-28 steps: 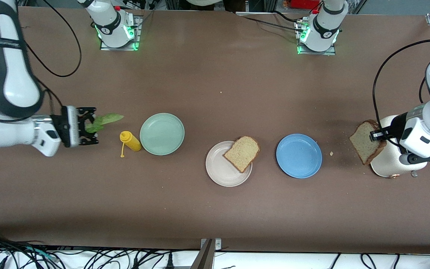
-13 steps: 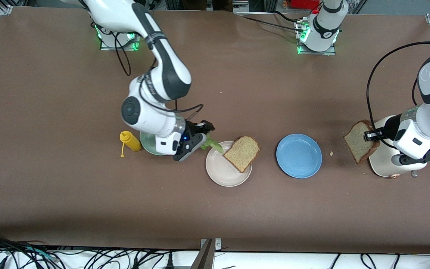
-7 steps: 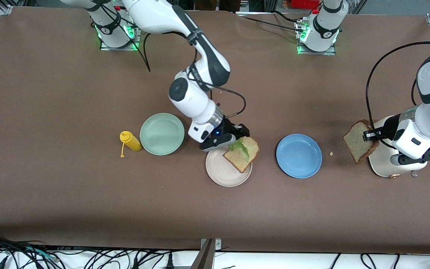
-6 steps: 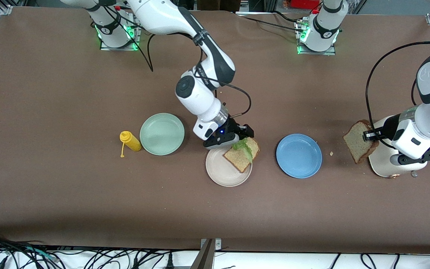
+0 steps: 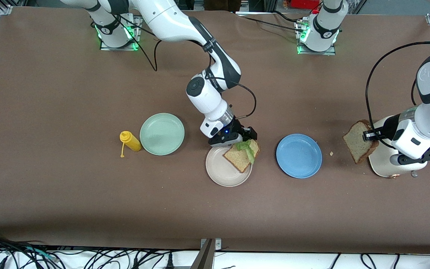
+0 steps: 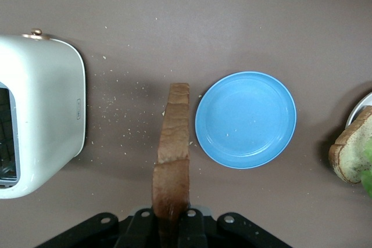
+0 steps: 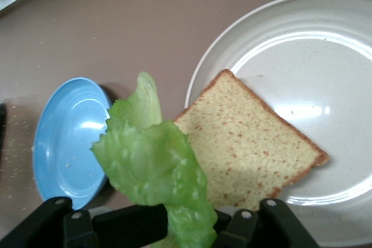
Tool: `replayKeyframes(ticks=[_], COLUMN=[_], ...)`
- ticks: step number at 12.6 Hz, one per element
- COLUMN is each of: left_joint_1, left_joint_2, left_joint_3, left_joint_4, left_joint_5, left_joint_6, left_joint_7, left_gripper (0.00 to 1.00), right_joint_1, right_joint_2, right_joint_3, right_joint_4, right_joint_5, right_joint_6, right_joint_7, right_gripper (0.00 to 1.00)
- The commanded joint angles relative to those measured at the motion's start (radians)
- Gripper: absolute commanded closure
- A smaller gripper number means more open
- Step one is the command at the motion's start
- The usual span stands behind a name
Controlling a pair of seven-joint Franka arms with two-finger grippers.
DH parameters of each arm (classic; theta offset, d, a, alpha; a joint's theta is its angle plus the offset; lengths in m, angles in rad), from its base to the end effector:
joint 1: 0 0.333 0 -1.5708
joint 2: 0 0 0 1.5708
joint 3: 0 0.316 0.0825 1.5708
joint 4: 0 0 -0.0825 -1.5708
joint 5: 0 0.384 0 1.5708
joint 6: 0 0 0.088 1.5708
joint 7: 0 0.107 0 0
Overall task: Make sandwich in beige plate with both arms
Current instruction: 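Carry the lettuce with the right gripper onto the bread on the beige plate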
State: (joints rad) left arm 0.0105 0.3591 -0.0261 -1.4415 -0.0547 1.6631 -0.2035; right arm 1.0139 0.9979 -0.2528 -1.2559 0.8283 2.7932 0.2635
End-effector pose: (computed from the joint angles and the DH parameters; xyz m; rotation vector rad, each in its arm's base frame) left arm 0.6534 -0.0132 0.4749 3.0707 0.3046 -0.2217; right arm 0.5475 0.5631 0.2199 -2.5536 0.0354 -0.4381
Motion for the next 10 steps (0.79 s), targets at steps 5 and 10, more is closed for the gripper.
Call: replayKeyframes(ticks=[5,10], left_joint_1=[-0.009,-0.009], left_joint_2=[-0.022,-0.02], left_joint_3=[0.012,0.012], left_joint_4=[-0.017,-0.014], left_joint_5=[-0.033,-0.033], left_joint_6=[-0.006,-0.006], left_joint_7=[0.026,0.026], left_gripper=[1.0,1.0], right_joint_1=[-0.008,-0.031], right_joint_2=[0.03,0.025], right_joint_3=[-0.006,-0.013], right_joint_4=[0.047,0.044], right_joint_5=[0.012,-0.052], right_joint_6=[0.02,-0.047], right_joint_7=[-0.023,-0.081], right_gripper=[0.01,0.0])
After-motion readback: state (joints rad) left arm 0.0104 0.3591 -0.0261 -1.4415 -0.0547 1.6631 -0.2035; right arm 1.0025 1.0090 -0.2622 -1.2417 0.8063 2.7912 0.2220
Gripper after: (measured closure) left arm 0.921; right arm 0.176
